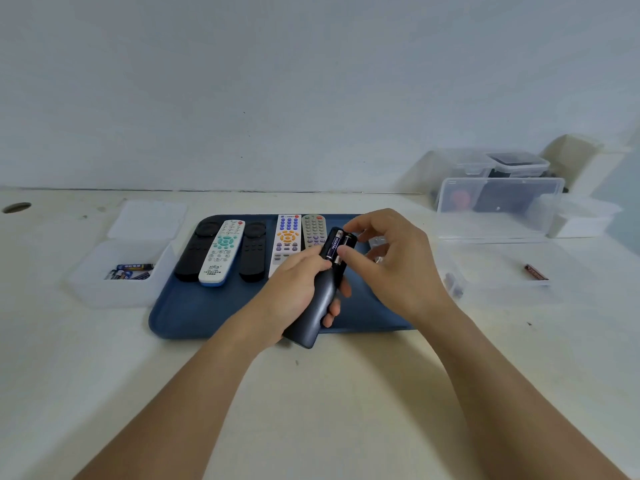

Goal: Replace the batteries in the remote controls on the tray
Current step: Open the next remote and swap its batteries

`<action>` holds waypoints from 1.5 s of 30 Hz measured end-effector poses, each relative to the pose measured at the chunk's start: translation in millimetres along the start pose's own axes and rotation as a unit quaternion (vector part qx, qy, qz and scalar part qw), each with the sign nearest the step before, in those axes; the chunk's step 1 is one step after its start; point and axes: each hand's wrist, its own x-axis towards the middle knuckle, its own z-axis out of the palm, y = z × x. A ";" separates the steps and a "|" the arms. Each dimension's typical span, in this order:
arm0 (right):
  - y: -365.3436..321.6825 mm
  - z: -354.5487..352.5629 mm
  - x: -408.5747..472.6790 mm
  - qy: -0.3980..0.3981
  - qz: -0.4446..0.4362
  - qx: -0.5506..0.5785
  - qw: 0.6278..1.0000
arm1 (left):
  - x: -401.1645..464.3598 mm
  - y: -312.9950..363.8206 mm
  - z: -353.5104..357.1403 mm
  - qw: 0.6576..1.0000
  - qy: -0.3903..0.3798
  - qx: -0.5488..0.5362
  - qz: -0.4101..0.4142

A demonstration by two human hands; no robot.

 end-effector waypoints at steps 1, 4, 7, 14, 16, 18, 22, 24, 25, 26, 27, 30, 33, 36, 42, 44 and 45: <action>0.9 1.3 0.2 0.007 -0.009 -0.010 1.000 | -0.5 0.1 0.5 1.000 -0.003 0.002 0.003; 3.0 3.3 1.0 0.015 -0.017 -0.014 1.000 | -1.4 0.9 1.6 1.000 -0.008 0.009 0.012; 4.3 6.1 0.7 0.013 -0.016 -0.018 1.000 | -1.8 1.8 2.3 1.000 -0.014 0.015 0.014; 0.1 11.5 0.4 0.045 0.035 0.000 0.998 | -2.2 -0.4 5.8 0.994 -0.010 0.107 0.036; -1.7 16.1 -1.1 0.059 0.043 -0.001 0.997 | -1.3 -4.5 6.3 0.984 0.006 0.166 0.066; -4.0 23.0 -2.0 0.081 0.048 -0.008 0.996 | -1.0 -6.9 6.7 0.975 0.025 0.203 0.087; -7.7 32.3 0.3 0.102 0.053 -0.018 0.993 | 0.3 -6.9 8.3 0.971 0.044 0.215 0.096; -7.3 33.1 1.4 0.101 0.056 -0.026 0.993 | 0.8 -7.9 9.6 0.972 0.043 0.212 0.093; -6.6 33.2 1.5 0.099 0.060 -0.027 0.993 | 0.8 -8.4 10.3 0.973 0.041 0.210 0.089; -5.6 33.6 1.3 0.095 0.063 -0.028 0.993 | 1.0 -9.2 10.8 0.974 0.039 0.208 0.085; -4.4 34.0 1.0 0.090 0.066 -0.028 0.993 | 1.3 -9.9 11.1 0.974 0.038 0.207 0.081; -1.8 35.1 1.3 0.075 0.067 -0.029 0.994 | 2.4 -11.1 12.0 0.977 0.036 0.195 0.073; -3.4 35.2 1.2 0.072 0.068 -0.031 0.995 | 2.1 -10.4 12.6 0.980 0.037 0.183 0.067; -3.4 36.5 -0.2 0.064 0.069 -0.038 0.995 | 0.9 -9.8 13.1 0.980 0.035 0.185 0.063; -2.2 39.9 -1.1 0.054 0.068 -0.028 0.996 | 2.5 -9.7 5.7 0.980 0.038 0.185 0.060; -2.6 40.9 -1.2 0.063 0.063 -0.022 0.996 | 2.1 -9.5 4.2 0.981 0.032 0.181 0.061; -3.3 40.6 -1.3 0.072 0.060 -0.010 0.996 | 1.2 -8.9 4.2 0.981 0.034 0.180 0.059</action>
